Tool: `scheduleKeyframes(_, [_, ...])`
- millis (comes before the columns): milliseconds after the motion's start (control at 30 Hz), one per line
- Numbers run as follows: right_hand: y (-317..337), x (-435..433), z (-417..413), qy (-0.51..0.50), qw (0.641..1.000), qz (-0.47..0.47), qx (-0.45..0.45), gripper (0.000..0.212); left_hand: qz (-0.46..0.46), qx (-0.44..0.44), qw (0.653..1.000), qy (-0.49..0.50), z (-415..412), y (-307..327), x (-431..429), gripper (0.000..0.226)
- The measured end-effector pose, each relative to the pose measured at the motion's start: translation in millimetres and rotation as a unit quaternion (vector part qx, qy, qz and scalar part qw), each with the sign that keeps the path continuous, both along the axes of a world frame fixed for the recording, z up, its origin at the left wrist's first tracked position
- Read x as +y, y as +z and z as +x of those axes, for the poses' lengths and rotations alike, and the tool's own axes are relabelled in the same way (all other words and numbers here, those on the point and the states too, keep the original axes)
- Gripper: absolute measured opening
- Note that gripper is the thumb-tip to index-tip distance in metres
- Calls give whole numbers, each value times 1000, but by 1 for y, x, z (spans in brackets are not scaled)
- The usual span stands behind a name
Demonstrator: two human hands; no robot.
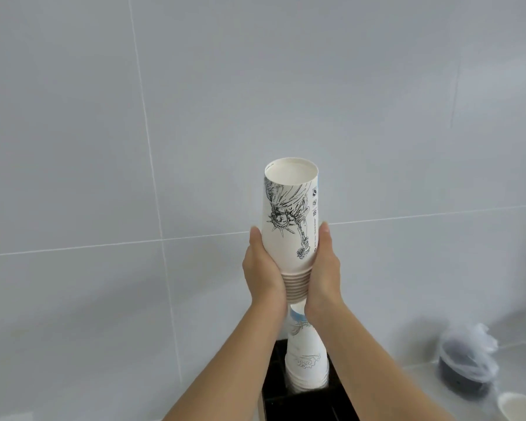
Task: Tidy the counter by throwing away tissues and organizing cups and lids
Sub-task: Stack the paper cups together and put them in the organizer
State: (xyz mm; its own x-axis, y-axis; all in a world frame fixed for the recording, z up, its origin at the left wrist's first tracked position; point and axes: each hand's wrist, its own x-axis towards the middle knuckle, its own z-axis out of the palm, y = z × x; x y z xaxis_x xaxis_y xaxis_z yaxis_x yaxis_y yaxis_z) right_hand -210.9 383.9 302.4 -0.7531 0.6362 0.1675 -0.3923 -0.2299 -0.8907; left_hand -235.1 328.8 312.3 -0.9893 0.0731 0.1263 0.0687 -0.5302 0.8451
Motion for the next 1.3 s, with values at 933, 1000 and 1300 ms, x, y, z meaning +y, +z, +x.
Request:
scheduleKeyframes(933, [-181,71,-51,-37,965,3,-261,49,-245,-146,956,68,-59,-178,73,26])
scheduleKeyframes(1000, [-180,74,-46,-25,966,18,-255,49,-239,-159,956,65,-61,-182,72,28])
scheduleKeyframes(1300, [-147,89,-16,-15,952,145,-267,47,-262,-111,959,-10,-53,-152,38,45])
